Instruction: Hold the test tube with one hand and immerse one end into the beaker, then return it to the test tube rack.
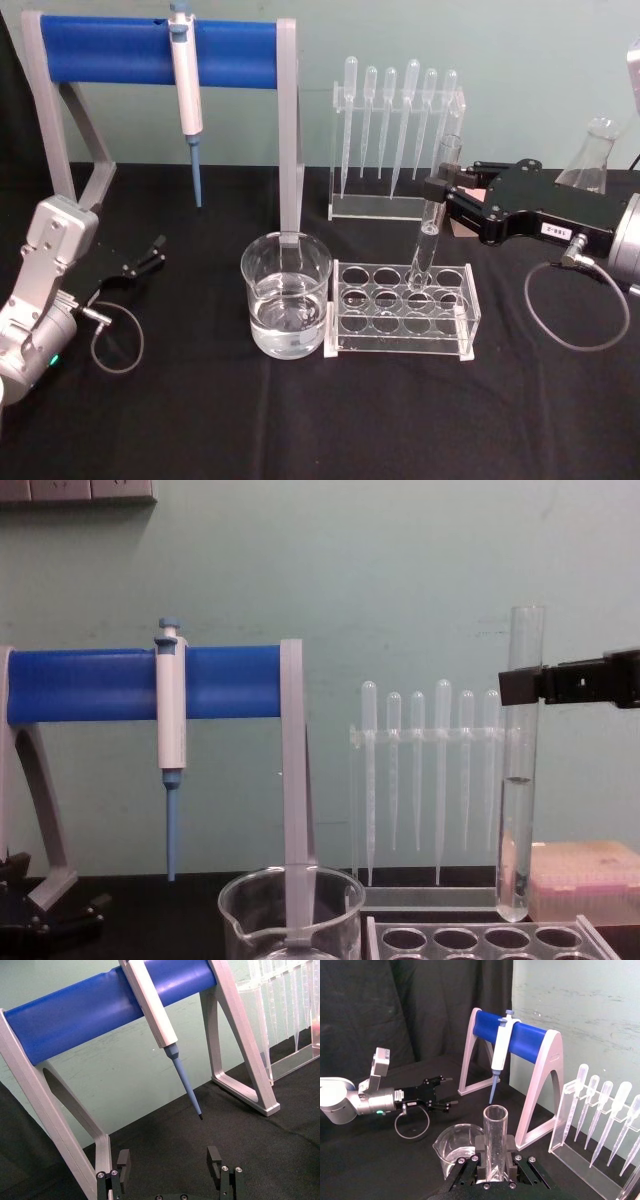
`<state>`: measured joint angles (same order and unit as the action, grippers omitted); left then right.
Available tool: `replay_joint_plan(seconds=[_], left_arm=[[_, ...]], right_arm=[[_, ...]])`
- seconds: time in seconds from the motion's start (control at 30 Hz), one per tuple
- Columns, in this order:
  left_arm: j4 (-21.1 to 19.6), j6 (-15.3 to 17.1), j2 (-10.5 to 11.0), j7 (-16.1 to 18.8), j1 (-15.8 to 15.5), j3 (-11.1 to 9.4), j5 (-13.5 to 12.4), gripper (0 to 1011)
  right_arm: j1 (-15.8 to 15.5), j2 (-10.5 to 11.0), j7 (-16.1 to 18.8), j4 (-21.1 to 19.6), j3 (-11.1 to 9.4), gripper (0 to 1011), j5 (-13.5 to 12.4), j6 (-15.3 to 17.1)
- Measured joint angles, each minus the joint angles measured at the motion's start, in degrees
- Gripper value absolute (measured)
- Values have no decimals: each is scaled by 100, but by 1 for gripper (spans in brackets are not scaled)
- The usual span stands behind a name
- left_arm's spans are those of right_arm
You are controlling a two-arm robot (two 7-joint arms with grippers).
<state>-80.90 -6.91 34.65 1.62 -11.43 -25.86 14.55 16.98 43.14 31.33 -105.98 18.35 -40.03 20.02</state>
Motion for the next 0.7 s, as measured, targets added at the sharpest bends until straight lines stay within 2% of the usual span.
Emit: replay_joint_plan(seconds=[0.7], left_arm=[[0,0,0,0,0,0,0,1000]], right_arm=[[0,0,0,0,0,222,0,0]])
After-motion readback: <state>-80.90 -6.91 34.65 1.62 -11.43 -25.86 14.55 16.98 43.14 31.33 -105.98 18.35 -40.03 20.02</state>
